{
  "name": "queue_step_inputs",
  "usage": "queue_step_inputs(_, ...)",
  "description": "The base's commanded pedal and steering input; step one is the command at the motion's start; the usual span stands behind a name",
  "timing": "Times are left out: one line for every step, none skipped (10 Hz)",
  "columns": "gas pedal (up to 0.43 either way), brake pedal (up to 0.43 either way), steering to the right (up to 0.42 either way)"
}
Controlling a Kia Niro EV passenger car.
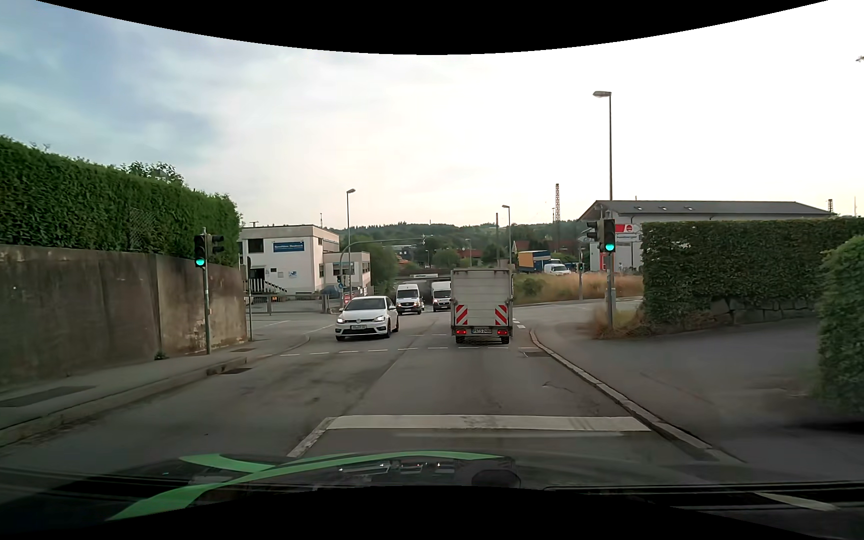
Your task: Follow the waypoints while adhering to traffic rules and regulations
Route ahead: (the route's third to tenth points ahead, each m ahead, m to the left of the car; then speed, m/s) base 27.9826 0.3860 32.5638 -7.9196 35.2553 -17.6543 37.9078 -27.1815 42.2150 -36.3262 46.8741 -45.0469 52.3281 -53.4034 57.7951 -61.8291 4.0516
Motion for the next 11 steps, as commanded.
queue_step_inputs(0.0,0.0,0.002)
queue_step_inputs(0.0,0.0,0.002)
queue_step_inputs(0.0,0.0,0.002)
queue_step_inputs(0.0,0.0,0.002)
queue_step_inputs(0.0,0.0,0.002)
queue_step_inputs(0.0,0.0,0.002)
queue_step_inputs(0.0,0.0,0.002)
queue_step_inputs(0.008,0.0,0.002)
queue_step_inputs(0.008,0.0,0.002)
queue_step_inputs(0.02,0.0,0.002)
queue_step_inputs(0.039,0.0,0.002)
